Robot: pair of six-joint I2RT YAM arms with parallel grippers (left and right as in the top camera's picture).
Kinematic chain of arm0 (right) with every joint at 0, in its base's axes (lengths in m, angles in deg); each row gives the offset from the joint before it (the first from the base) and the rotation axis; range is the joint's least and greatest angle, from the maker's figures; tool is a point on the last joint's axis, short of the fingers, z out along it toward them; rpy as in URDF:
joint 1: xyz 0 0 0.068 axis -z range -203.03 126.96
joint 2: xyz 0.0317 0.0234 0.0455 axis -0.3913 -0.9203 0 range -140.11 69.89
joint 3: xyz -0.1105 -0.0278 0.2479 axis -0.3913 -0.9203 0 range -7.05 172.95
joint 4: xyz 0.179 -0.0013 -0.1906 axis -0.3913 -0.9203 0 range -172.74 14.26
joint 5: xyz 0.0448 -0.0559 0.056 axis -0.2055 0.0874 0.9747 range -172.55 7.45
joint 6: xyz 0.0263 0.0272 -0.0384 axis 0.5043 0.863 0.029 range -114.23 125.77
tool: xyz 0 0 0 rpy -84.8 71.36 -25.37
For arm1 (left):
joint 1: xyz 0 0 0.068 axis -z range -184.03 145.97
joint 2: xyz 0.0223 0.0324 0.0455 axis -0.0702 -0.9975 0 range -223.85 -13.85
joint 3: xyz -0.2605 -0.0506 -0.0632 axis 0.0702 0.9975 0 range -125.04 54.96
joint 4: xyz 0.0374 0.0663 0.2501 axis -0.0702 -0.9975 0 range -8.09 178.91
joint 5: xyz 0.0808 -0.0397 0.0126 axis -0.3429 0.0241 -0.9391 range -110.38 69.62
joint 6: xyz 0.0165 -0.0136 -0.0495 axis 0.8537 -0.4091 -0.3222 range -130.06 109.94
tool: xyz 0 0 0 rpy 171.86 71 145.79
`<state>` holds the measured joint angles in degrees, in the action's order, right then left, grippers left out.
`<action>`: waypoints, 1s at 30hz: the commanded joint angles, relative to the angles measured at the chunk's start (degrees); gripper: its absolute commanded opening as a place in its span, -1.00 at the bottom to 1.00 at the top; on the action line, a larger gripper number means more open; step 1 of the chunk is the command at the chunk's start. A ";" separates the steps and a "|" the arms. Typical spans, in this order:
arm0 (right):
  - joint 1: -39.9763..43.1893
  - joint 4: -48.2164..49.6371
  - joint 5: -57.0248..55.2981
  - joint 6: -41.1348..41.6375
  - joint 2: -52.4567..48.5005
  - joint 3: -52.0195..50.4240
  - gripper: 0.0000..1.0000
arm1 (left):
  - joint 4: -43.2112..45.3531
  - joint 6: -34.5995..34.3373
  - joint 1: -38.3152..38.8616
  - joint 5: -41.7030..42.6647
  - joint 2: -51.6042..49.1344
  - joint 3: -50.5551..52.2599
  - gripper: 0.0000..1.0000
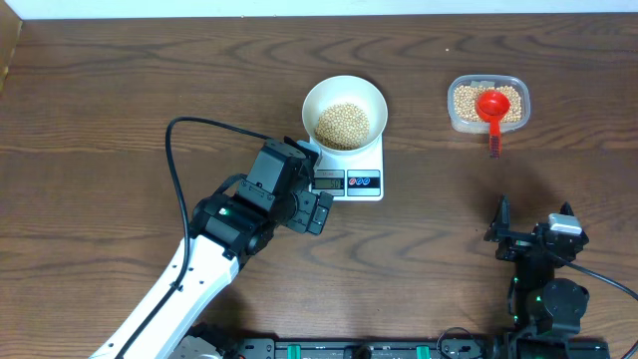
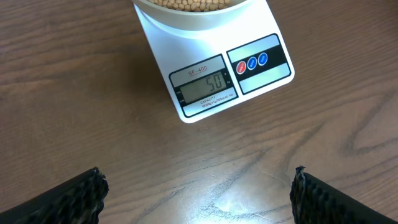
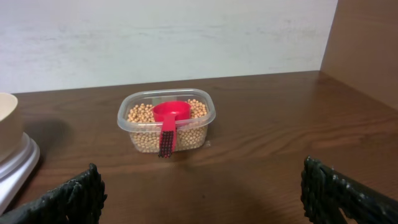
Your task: Scoop item into bowl and weigh 50g on scale
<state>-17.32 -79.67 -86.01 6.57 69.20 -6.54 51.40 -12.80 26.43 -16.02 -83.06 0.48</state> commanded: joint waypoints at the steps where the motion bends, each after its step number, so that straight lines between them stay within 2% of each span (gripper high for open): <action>1: -0.46 -0.11 -0.04 -0.63 0.39 -0.20 0.99 | -0.17 0.39 -0.17 -0.50 0.74 0.07 0.92; 12: -0.46 -0.11 -0.04 -0.66 0.39 -0.20 0.99 | -1.03 0.42 -0.17 -0.55 0.74 0.07 0.92; 17: -0.46 -0.11 -0.04 -0.63 0.39 -0.20 0.98 | 0.74 0.74 -0.20 -6.69 3.04 0.07 0.92; 19: -0.46 -0.11 -0.04 -0.63 0.39 -0.20 0.99 | 1.53 2.97 -0.68 -8.55 5.09 0.07 0.92; 23: -0.46 -0.11 -0.04 -0.66 0.39 -0.20 0.98 | 4.44 11.56 -4.83 -8.50 10.05 0.07 0.92; 30: -0.46 -0.11 -0.04 -0.63 0.39 -0.20 0.98 | 9.90 11.93 -18.01 -6.43 20.87 3.48 0.93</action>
<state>-17.32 -79.64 -85.99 6.57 69.20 -6.54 59.09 -3.07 13.32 -22.84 -67.19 1.07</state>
